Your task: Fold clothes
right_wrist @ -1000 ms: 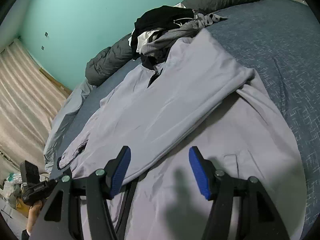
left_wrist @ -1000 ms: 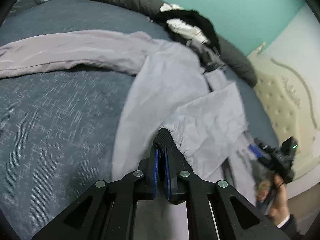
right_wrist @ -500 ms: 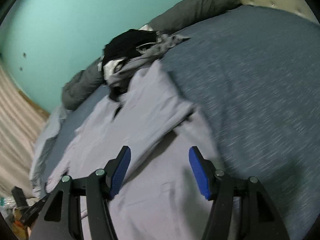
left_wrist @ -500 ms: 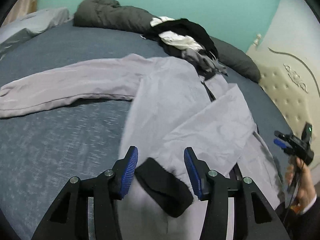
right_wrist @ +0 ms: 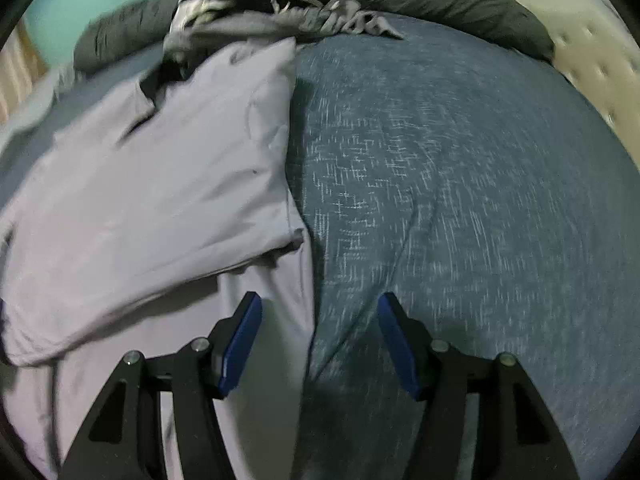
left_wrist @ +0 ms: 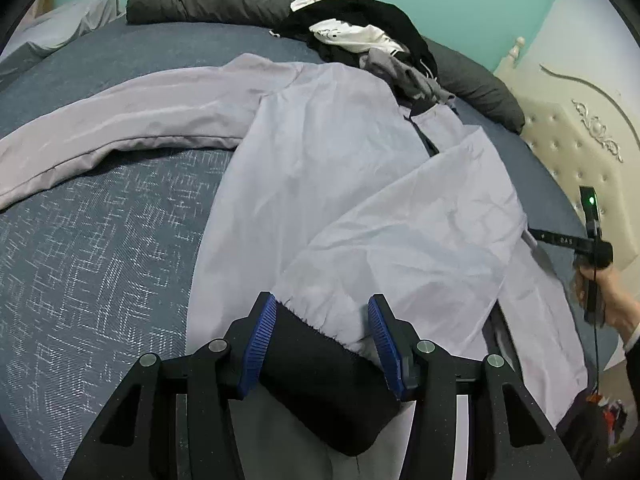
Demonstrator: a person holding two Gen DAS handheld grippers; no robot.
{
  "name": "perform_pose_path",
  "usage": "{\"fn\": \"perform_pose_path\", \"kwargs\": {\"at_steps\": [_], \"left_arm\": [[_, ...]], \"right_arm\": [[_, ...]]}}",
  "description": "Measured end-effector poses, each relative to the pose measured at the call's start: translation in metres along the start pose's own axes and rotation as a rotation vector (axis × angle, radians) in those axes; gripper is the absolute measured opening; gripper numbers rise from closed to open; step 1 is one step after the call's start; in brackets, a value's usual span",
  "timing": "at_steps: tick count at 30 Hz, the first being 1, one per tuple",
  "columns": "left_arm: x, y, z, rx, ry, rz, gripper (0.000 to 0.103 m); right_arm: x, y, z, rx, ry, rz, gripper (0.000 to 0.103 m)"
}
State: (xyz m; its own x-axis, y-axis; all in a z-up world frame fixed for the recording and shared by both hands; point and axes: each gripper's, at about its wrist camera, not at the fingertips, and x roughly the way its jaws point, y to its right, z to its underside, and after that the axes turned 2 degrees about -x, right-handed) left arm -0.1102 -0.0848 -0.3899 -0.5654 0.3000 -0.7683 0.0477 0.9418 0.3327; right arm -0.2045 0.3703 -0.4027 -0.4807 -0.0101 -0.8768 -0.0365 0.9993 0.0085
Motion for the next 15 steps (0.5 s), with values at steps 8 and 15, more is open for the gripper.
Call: {"fn": "perform_pose_path", "kwargs": {"at_steps": [8, 15], "left_arm": [[0.006, 0.003, 0.003, 0.011, -0.008, -0.004, 0.053], [0.012, 0.019, 0.008, 0.049, -0.028, 0.034, 0.053]], "right_arm": [[0.025, -0.014, -0.018, -0.113, 0.007, 0.066, 0.031], [0.014, 0.000, -0.016, -0.085, 0.108, 0.122, 0.011]]}}
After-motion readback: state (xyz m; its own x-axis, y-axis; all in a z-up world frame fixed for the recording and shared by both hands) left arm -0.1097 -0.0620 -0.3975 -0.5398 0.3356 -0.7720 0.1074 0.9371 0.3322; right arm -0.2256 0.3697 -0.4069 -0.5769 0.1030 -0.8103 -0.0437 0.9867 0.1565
